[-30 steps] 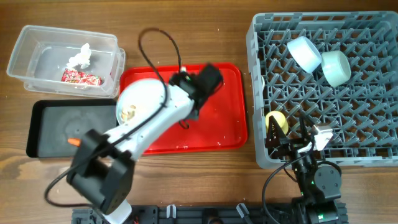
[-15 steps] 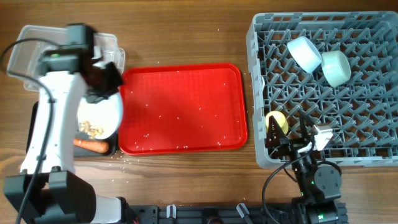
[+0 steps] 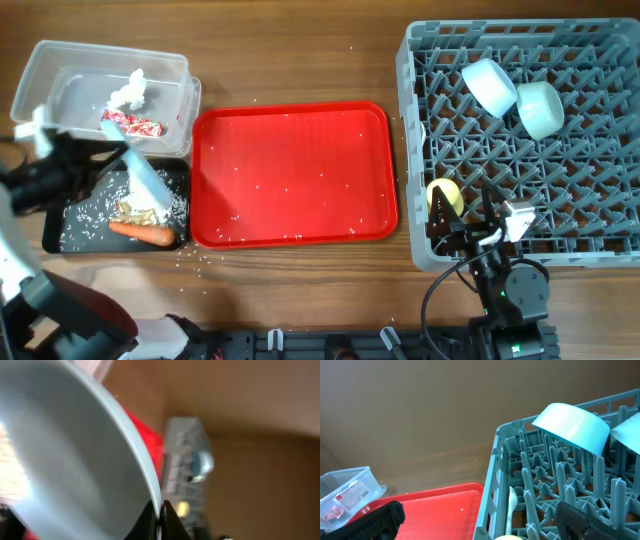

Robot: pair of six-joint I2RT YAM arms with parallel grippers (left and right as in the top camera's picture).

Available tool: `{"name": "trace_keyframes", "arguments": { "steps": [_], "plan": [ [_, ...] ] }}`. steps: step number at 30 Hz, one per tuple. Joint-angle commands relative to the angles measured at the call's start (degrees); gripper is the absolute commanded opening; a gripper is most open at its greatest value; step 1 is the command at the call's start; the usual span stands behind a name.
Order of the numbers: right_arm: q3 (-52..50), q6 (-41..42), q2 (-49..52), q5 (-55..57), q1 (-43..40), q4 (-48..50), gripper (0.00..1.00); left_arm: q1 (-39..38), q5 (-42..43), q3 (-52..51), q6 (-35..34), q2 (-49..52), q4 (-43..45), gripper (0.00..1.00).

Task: Sort waste into correct bins and load items into the dishwasher rack
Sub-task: 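Tip the plate over the black tray to dump the rice, then carry the plate right and stand it upright in the dish rack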

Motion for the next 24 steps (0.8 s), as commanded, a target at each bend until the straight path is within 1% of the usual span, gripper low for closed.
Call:
{"name": "trace_keyframes", "arguments": {
  "steps": [1, 4, 7, 9, 11, 13, 15, 16, 17, 18, 19, 20, 21, 22, 24],
  "plan": [
    [-0.07, 0.39, -0.33, 0.5, -0.15, 0.13, 1.0, 9.79, 14.69, -4.48, 19.87, -1.62, -7.28, 0.04],
    [-0.07, 0.39, -0.33, 0.5, -0.15, 0.15, 1.0, 15.5, 17.86, -8.96, 24.63, -1.6, -9.29, 0.04],
    [-0.07, 0.39, -0.33, 0.5, -0.15, 0.13, 1.0, 19.54, 18.58, -12.55, 25.33, -1.6, -9.46, 0.04],
    [-0.07, 0.42, -0.33, 0.5, -0.15, 0.13, 1.0, 20.22, 18.6, -13.09, 25.29, -1.6, -9.62, 0.04],
    [-0.07, 0.42, -0.33, 0.5, -0.15, 0.15, 1.0, 19.08, 18.8, -13.09, 25.35, -1.75, -11.37, 0.04],
    [-0.07, 0.42, -0.33, 0.5, -0.15, 0.15, 1.0, 14.91, 18.25, -13.07, 25.38, -2.78, -11.37, 0.04],
    [-0.07, 0.39, -0.33, 0.5, -0.15, 0.15, 1.0, 7.06, 18.34, -12.92, 26.8, -4.68, -11.3, 0.04],
    [-0.07, 0.39, -0.31, 0.5, -0.15, 0.15, 1.0, -2.05, 19.65, -12.15, 26.99, -6.05, -8.72, 0.04],
    [-0.07, 0.39, -0.31, 0.5, -0.15, 0.15, 1.0, -8.31, 21.16, -11.26, 25.97, -6.36, -4.83, 0.04],
    [-0.07, 0.39, -0.31, 0.5, -0.15, 0.15, 1.0, -12.94, 22.4, -10.56, 23.19, -6.27, -0.5, 0.04],
    [-0.07, 0.39, -0.31, 0.52, -0.15, 0.15, 1.0, -17.4, 23.71, -10.08, 18.1, -5.99, 5.46, 0.04],
    [-0.07, 0.39, -0.31, 0.52, -0.15, 0.13, 1.0, -24.09, 25.03, -9.75, 7.1, -5.38, 18.12, 0.04],
    [-0.07, 0.39, -0.31, 0.5, -0.15, 0.15, 1.0, -29.38, 24.06, -9.75, -3.8, -4.7, 30.6, 0.04],
    [-0.07, 0.39, -0.31, 0.5, -0.15, 0.13, 1.0, -34.56, 19.78, -9.75, -16.33, -4.0, 43.32, 0.04],
    [-0.07, 0.39, -0.31, 0.5, -0.15, 0.15, 1.0, -43.98, 8.79, -9.75, -37.22, -2.73, 63.39, 0.04]
  ]
}}
